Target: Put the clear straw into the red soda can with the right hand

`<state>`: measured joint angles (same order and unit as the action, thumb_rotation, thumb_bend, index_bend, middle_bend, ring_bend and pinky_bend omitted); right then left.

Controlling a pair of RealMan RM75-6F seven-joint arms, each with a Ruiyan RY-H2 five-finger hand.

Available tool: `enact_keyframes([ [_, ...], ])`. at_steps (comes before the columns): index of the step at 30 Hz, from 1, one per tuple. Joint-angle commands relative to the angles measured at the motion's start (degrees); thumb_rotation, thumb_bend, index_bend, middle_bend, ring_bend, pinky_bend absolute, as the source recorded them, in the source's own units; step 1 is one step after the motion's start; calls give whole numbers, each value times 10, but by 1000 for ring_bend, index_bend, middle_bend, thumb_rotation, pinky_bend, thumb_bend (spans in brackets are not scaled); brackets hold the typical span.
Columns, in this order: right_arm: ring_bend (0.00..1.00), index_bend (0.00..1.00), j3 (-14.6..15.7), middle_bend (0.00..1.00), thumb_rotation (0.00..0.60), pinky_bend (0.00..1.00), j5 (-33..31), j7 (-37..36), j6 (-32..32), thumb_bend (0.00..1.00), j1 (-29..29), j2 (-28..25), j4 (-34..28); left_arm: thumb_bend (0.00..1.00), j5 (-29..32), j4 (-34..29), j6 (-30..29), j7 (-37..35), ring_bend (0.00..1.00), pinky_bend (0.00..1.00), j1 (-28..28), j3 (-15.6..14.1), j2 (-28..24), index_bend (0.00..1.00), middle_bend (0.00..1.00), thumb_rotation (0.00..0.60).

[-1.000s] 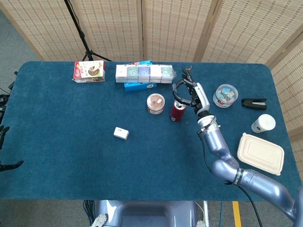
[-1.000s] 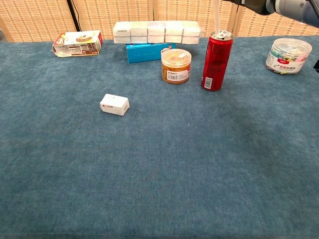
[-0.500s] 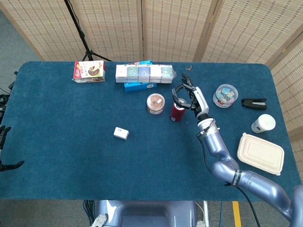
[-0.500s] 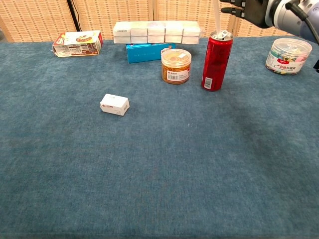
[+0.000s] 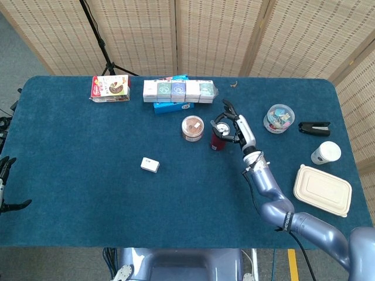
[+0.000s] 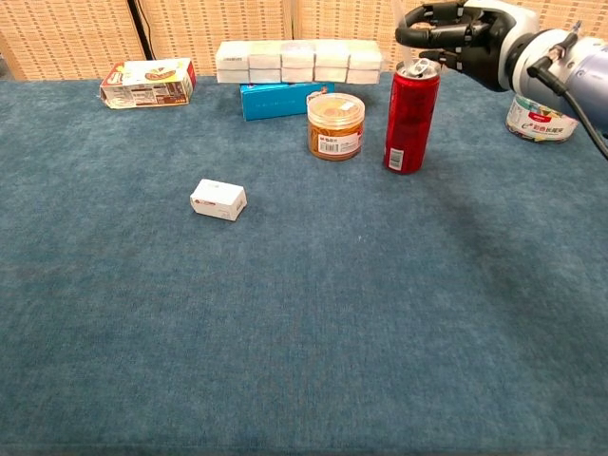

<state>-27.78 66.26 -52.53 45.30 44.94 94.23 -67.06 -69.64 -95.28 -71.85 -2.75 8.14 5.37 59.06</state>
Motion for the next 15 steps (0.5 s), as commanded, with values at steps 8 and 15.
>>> enact_keyframes([
  [8,0,427,17,0,600,0,42,-34,12,603,1,5,18,15,-1,0,1,-2,0,0,0,-1,-1,0,0,600],
  [15,0,240,20,0,600,0,54,-50,22,604,1,-1,17,15,-3,-1,-1,-3,0,0,-1,-2,-2,0,0,600],
])
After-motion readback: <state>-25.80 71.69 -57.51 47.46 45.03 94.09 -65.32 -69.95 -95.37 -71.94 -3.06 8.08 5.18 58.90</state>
